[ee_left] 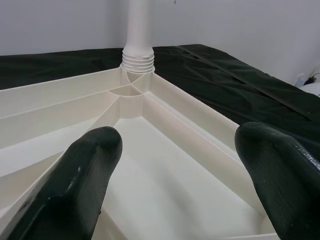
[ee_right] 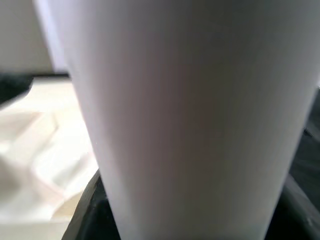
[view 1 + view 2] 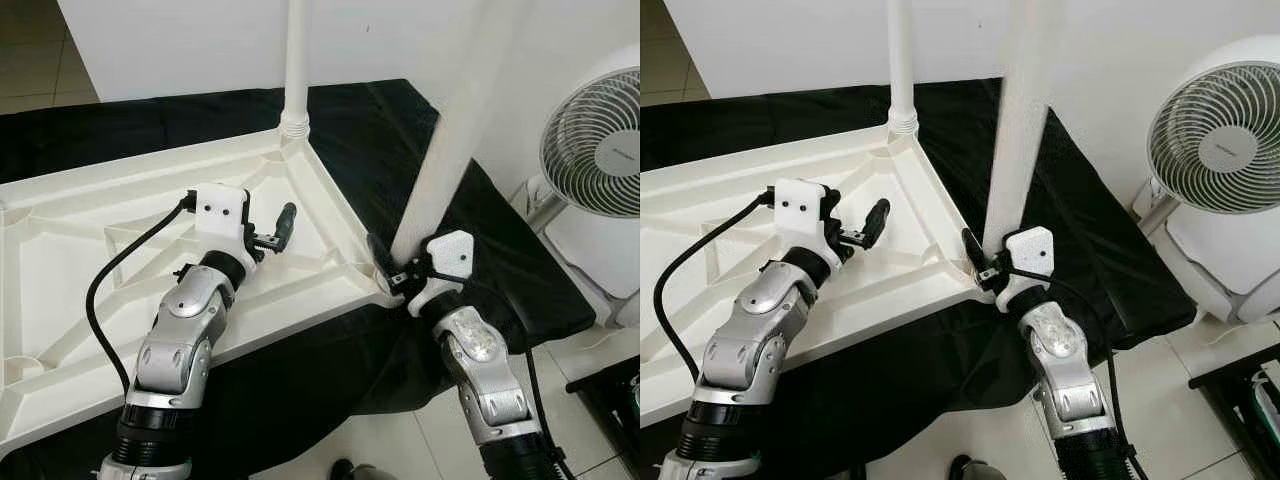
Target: Building children table
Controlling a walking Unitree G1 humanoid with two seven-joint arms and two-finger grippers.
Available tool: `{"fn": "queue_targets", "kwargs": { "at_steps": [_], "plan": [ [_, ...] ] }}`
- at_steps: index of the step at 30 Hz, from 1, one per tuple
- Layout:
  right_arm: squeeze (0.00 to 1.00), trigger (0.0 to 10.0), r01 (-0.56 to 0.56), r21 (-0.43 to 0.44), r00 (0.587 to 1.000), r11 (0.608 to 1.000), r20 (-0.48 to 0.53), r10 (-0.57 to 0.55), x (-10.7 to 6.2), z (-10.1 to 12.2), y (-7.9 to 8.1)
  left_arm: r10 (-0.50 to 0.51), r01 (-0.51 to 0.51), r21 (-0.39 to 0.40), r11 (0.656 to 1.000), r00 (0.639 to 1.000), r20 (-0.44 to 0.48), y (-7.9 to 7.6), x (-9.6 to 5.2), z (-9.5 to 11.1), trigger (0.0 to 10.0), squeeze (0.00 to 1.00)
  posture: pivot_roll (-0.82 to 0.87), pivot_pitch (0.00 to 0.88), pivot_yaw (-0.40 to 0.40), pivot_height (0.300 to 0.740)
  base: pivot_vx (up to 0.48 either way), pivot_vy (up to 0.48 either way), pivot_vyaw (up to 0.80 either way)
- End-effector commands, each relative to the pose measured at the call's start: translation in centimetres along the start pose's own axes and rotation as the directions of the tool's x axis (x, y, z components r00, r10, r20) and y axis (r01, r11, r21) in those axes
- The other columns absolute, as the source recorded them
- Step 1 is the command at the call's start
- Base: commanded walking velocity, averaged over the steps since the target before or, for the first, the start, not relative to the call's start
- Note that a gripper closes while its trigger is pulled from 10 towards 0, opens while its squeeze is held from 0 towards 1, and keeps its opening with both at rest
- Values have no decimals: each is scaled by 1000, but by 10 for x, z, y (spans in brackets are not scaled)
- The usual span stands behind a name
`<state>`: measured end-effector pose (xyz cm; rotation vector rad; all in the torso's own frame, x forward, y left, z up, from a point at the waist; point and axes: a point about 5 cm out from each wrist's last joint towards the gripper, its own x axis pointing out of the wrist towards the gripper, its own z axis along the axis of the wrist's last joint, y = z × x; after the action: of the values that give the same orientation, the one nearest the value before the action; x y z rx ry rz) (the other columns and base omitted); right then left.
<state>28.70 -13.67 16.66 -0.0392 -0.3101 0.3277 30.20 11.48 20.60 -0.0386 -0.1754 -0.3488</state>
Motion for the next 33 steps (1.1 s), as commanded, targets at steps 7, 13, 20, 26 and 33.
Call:
{"fn": "queue_targets", "kwargs": {
  "at_steps": [7, 13, 20, 26, 33],
  "plan": [
    [0, 10000, 143, 107, 988, 984, -71, -136, -13, -24, -18, 29, -29, 0, 1000, 1000, -8, 0, 1, 0, 10000, 0, 60, 184, -21, 740, 0, 0, 0],
    [0, 10000, 134, 139, 987, 981, -112, -119, -6, -30, -21, 28, -28, 3, 1000, 1000, -6, 1, 1, 1, 10000, 0, 62, 189, -13, 740, 0, 0, 0],
    [0, 10000, -79, 23, 961, 997, -265, 82, 8, -34, -25, 37, -37, 6, 999, 999, -4, 3, 0, 2, 10000, 0, 68, 188, -19, 740, 0, 0, 0],
    [0, 10000, -138, -3, 952, 990, -276, 131, 13, -28, -28, 39, -38, 4, 999, 999, -5, 2, 0, 2, 10000, 0, 67, 192, -21, 740, 0, 0, 0],
    [0, 10000, -113, 8, 951, 994, -288, 111, 7, -34, -27, 44, -44, 6, 999, 999, -8, 3, -2, 2, 10000, 0, 67, 192, -21, 740, 0, 0, 0]
  ]
}}
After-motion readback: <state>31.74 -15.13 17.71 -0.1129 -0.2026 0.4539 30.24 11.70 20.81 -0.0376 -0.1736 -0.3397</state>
